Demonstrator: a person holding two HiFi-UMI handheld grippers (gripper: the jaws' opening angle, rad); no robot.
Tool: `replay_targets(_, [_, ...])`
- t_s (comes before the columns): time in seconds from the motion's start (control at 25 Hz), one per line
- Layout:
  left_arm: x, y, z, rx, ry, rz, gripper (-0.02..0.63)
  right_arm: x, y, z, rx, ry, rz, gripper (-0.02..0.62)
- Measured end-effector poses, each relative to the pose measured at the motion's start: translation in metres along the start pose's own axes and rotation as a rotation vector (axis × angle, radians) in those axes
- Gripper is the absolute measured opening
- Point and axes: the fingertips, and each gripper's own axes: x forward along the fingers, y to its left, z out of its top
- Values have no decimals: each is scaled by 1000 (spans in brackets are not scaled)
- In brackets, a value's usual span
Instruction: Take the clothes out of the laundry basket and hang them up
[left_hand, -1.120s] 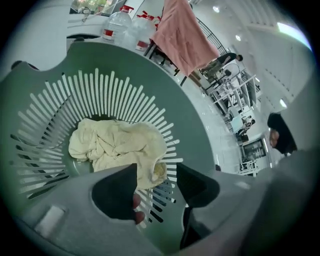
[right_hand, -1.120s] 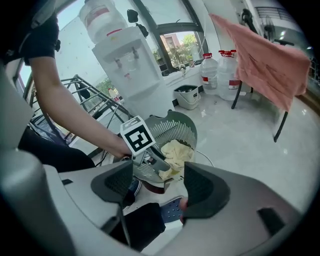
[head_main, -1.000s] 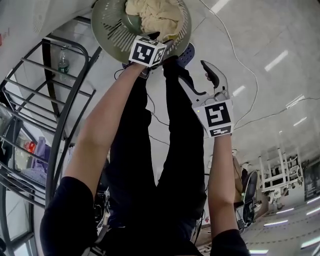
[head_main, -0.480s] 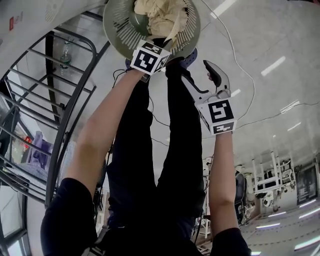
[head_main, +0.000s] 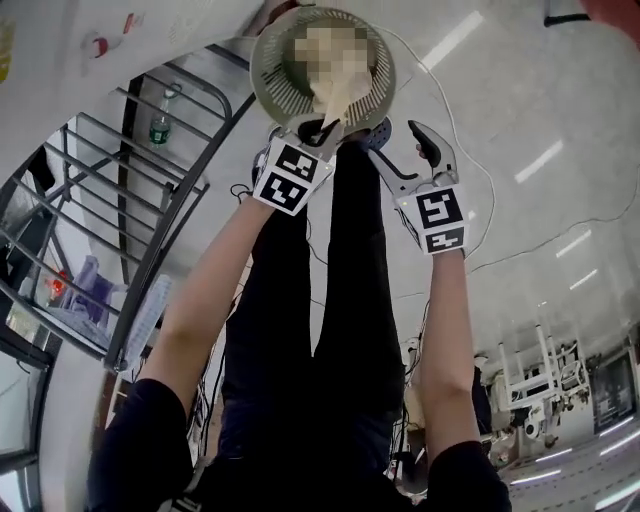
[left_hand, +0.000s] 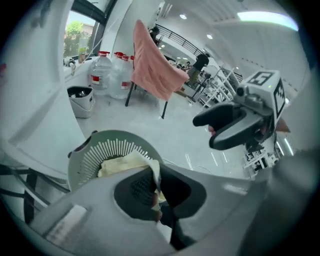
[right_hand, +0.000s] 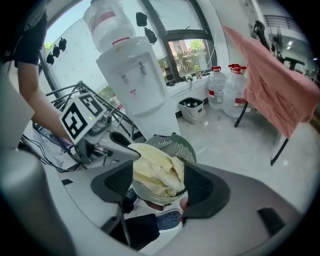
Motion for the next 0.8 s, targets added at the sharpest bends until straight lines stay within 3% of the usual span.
replay_targets(0.24, [-115, -36, 64, 1, -100, 38, 25, -38, 16, 41, -38, -13, 13, 316])
replay_targets(0.44, [-209, -66, 106, 75, -160, 56, 25, -70, 41, 86, -109, -44, 45, 316])
replay_targets(0.64, [-310, -111, 133, 159, -146, 74, 25, -118, 79, 128, -138, -61, 77, 316])
replay_targets(0.8, [-394, -150, 164, 192, -238, 64, 25, -152, 110, 164, -184, -86, 88, 316])
